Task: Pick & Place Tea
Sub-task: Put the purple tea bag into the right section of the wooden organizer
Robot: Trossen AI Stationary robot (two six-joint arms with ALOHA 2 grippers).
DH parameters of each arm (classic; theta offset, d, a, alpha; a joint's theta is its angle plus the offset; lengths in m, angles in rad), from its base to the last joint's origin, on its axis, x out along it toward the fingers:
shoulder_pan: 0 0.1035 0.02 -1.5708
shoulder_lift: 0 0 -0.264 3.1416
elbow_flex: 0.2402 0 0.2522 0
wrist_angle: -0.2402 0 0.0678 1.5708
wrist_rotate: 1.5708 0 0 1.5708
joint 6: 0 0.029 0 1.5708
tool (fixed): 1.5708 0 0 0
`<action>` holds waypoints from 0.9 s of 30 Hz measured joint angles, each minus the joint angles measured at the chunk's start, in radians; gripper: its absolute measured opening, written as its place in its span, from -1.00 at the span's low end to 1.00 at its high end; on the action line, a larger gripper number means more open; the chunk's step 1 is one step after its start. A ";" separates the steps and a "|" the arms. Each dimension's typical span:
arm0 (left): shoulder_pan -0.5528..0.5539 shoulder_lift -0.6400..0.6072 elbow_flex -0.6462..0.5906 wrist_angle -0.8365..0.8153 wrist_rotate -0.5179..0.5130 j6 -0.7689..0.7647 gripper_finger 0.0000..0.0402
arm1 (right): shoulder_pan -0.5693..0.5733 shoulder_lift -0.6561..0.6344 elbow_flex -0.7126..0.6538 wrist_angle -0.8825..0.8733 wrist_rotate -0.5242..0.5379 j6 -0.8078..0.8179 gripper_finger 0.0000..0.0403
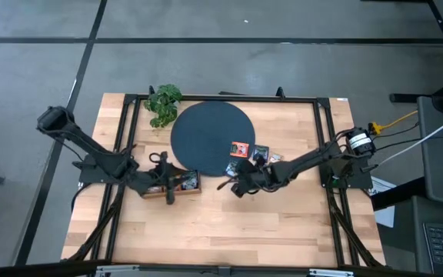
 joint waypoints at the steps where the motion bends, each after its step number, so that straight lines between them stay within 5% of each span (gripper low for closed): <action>1: 0.016 0.017 0.000 0.023 0.018 0.002 -0.55 | -0.007 0.000 0.000 0.000 -0.015 0.000 -0.96; 10: 0.089 0.201 0.009 0.223 0.133 0.004 -0.57 | -0.036 0.000 -0.031 -0.004 -0.119 0.035 -0.97; 20: 0.098 0.339 0.152 0.230 0.176 0.123 -0.57 | -0.057 0.089 -0.056 0.130 -0.143 -0.002 -0.98; 27: 0.099 0.354 0.206 0.229 0.163 0.187 -0.57 | -0.066 0.148 -0.048 0.189 -0.250 0.021 -0.99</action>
